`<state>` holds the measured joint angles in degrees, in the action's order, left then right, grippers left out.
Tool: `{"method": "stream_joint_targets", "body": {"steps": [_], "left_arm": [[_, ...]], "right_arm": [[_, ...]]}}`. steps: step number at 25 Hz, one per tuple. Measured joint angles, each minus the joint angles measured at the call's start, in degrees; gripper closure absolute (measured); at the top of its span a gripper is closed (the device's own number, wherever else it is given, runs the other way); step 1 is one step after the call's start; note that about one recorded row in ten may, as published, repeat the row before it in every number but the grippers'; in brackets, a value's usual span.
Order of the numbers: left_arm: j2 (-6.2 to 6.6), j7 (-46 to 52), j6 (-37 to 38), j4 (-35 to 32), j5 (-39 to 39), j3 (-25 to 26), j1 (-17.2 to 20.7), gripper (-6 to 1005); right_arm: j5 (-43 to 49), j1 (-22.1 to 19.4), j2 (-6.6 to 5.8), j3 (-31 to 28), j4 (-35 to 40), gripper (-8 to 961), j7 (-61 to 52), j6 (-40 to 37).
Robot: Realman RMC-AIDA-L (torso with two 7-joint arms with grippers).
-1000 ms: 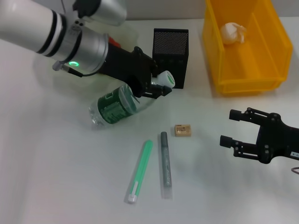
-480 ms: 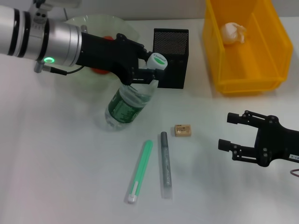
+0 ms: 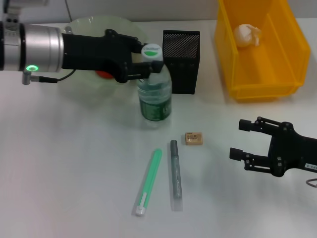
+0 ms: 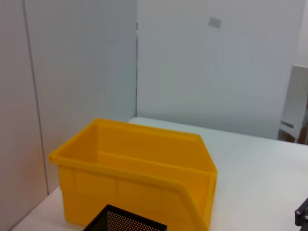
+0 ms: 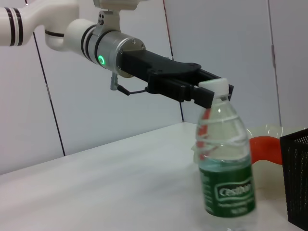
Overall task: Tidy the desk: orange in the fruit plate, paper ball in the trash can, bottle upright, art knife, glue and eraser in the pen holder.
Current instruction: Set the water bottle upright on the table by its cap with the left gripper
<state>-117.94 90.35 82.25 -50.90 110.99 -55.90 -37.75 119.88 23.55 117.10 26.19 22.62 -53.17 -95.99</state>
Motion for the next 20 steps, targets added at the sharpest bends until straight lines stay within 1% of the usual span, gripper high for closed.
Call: {"method": "stream_joint_targets", "body": {"steps": [4,8,9,13,16,20], "left_arm": [[-0.15,-2.39,2.22,0.6,-1.11,3.29,1.29,515],[-0.04,-4.11,3.81,0.82,-2.6,4.26,2.53,512],[0.04,-5.27,4.92,0.83,-3.79,4.9,3.75,511],[0.04,-5.93,5.78,0.83,-4.31,6.4,4.68,507],[0.0,-7.34,8.05,0.99,-4.59,10.45,6.29,505],[0.09,-7.95,9.08,1.11,-5.6,12.51,8.21,501]], "right_arm": [[0.0,0.1,0.1,0.0,0.04,178,0.0,0.0],[0.0,0.3,0.21,0.21,-0.11,178,0.0,0.0],[0.0,0.36,0.22,0.35,-0.17,178,0.0,0.0],[0.0,0.59,0.34,0.72,-0.29,178,0.0,0.14],[0.0,0.65,0.4,0.72,-0.3,179,0.0,0.48],[0.0,0.71,0.41,0.72,-0.3,179,0.0,0.5]]}}
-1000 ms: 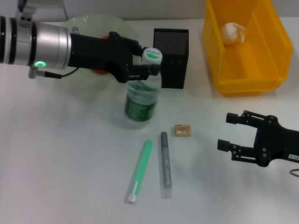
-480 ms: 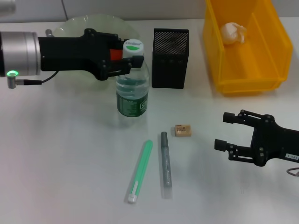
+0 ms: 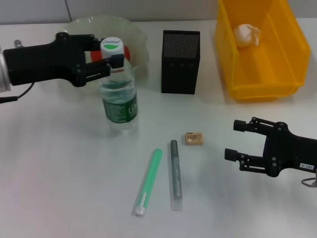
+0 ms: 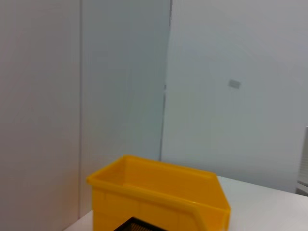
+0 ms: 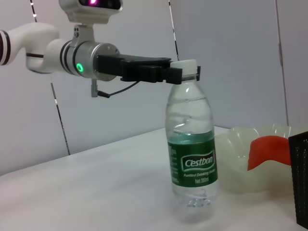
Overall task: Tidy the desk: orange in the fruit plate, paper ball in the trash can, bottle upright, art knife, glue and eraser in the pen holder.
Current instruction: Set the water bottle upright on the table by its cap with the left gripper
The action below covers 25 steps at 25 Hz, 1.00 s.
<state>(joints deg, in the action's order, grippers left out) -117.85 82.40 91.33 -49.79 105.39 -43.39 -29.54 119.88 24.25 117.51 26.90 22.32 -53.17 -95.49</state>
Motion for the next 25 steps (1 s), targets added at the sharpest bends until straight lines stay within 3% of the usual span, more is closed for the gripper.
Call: {"method": "stream_joint_targets", "body": {"steps": [11,24,25], "left_arm": [[2.04,-5.44,0.68,5.46,-2.7,6.18,4.92,491],[2.31,-10.54,-0.46,7.19,-2.7,8.96,5.96,479],[1.94,-11.24,-3.38,7.29,-2.64,9.29,6.01,478]], "right_arm": [[0.0,1.27,0.11,1.05,-1.05,178,-0.11,0.26],[-0.06,2.82,0.62,2.4,-1.59,179,-1.99,2.51],[-0.07,2.83,0.65,2.4,-1.6,179,-2.14,2.53]]}}
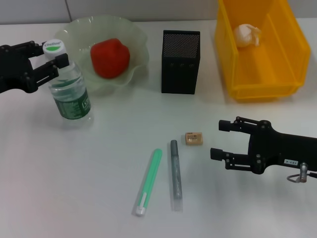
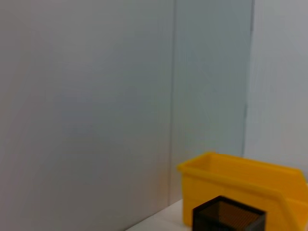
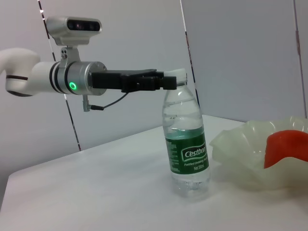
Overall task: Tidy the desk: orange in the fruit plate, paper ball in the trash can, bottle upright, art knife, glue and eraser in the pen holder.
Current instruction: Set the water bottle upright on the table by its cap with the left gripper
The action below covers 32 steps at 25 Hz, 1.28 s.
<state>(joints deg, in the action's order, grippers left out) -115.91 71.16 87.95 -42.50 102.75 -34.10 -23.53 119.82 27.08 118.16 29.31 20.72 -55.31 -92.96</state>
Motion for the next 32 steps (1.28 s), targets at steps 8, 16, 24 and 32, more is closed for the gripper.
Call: {"method": "stream_joint_targets", "body": {"steps": [8,16,24,32], "left_arm": [[-0.46,-1.68,-2.56,0.05,0.06,0.75,0.69,471],[-1.05,-2.89,-3.09,0.2,-0.02,3.35,0.95,464],[-1.29,-4.91,-3.18,1.62,-0.03,4.03,0.78,457],[-1.36,-5.07,-3.36,1.65,-0.3,4.04,0.68,449]], "right_arm": [[-0.03,0.17,0.14,-0.02,0.01,178,-1.47,0.56],[-0.03,0.62,0.14,-0.05,0.03,178,-2.67,0.59],[-0.03,0.78,0.14,-0.05,0.03,178,-3.1,0.6],[-0.02,0.9,0.14,-0.04,0.03,178,-3.7,0.56]]}}
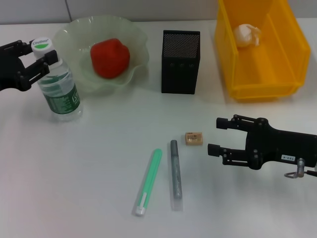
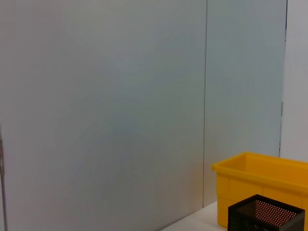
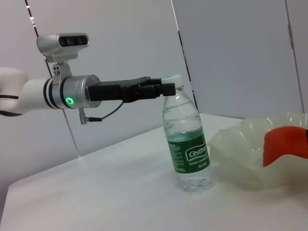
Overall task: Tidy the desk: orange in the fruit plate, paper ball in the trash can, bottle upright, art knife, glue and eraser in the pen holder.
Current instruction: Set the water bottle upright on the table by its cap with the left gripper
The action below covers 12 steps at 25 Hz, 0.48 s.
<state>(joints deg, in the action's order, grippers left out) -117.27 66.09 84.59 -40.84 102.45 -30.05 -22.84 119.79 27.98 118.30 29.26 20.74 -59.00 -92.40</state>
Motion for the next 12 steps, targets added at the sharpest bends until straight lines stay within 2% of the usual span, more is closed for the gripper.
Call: {"method": "stream_joint_targets", "body": {"steps": [12], "left_arm": [[-0.45,-0.14,-1.64,0.03,-0.07,-0.36,-0.02,438]], "right_arm": [[0.09,0.07,0.0,1.2,0.24,179,-0.68,0.0]]}}
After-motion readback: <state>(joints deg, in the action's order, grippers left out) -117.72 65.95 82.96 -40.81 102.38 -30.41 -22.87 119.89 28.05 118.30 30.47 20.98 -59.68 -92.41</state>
